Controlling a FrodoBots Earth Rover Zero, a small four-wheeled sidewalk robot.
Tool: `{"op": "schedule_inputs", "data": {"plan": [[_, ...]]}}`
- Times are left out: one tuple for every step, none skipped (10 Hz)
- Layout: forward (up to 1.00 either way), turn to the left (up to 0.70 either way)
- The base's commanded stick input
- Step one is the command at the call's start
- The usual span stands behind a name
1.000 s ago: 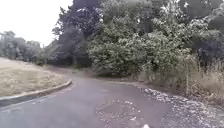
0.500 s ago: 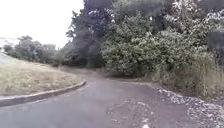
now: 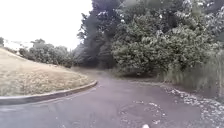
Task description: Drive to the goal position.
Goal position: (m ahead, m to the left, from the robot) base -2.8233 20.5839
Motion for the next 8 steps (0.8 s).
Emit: {"op": "schedule_inputs", "data": {"plan": [[0.00,0.00],[0.42,0.00],[0.42,0.00],[0.42,0.00],[0.42,0.00],[0.42,0.00],[0.42,0.00],[0.42,0.00]]}}
